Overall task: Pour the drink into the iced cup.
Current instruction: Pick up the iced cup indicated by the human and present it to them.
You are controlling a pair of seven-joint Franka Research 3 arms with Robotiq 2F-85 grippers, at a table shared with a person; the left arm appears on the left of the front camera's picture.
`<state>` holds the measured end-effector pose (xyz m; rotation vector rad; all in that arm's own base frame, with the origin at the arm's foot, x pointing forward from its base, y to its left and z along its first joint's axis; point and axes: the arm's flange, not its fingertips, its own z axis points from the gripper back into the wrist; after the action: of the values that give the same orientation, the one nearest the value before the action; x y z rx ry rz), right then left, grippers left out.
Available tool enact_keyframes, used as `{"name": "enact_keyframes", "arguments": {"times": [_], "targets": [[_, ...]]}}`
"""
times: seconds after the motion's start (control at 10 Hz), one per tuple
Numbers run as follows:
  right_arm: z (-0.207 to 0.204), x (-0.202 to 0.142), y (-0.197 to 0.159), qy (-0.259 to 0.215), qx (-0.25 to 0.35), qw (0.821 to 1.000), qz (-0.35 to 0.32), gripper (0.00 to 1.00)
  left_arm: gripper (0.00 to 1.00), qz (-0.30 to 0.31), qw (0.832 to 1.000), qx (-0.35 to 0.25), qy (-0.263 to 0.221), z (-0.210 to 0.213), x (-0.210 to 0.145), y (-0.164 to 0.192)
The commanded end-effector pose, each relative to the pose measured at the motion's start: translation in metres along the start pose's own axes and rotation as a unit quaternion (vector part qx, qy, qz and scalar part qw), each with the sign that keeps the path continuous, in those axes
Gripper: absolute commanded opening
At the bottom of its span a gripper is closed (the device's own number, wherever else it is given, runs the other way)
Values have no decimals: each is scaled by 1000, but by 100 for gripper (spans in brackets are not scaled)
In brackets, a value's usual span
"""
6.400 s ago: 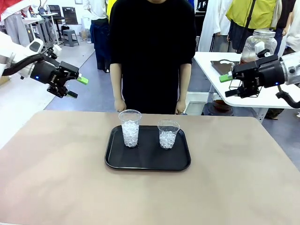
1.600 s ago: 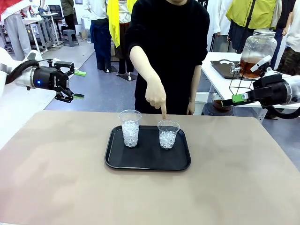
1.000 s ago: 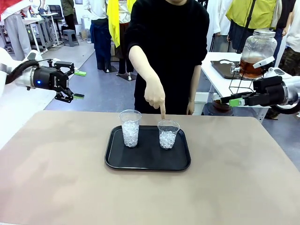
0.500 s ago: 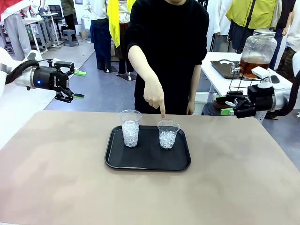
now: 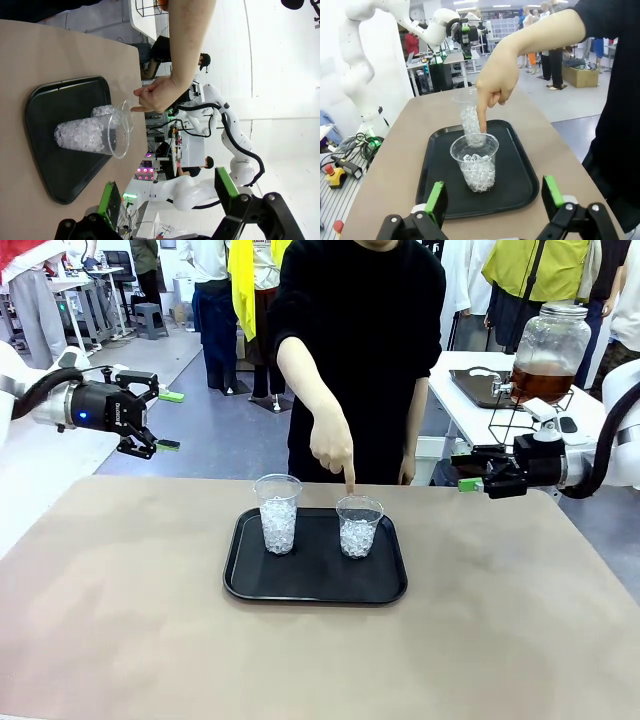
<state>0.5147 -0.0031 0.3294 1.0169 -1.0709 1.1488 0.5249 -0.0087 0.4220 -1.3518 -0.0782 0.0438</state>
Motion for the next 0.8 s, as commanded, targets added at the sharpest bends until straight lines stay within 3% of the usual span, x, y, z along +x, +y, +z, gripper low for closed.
{"name": "enact_keyframes", "arguments": {"times": [0.0, 0.3, 0.7], "targets": [[2, 6, 3, 11, 3, 1000, 8, 100, 100, -4, 1000, -3, -2, 1, 0, -2], [2, 6, 3, 11, 3, 1000, 8, 100, 100, -4, 1000, -3, -2, 1, 0, -2], [-20, -17, -5, -32, 11, 999, 20, 100, 100, -4, 1000, -3, -2, 1, 0, -2]]}}
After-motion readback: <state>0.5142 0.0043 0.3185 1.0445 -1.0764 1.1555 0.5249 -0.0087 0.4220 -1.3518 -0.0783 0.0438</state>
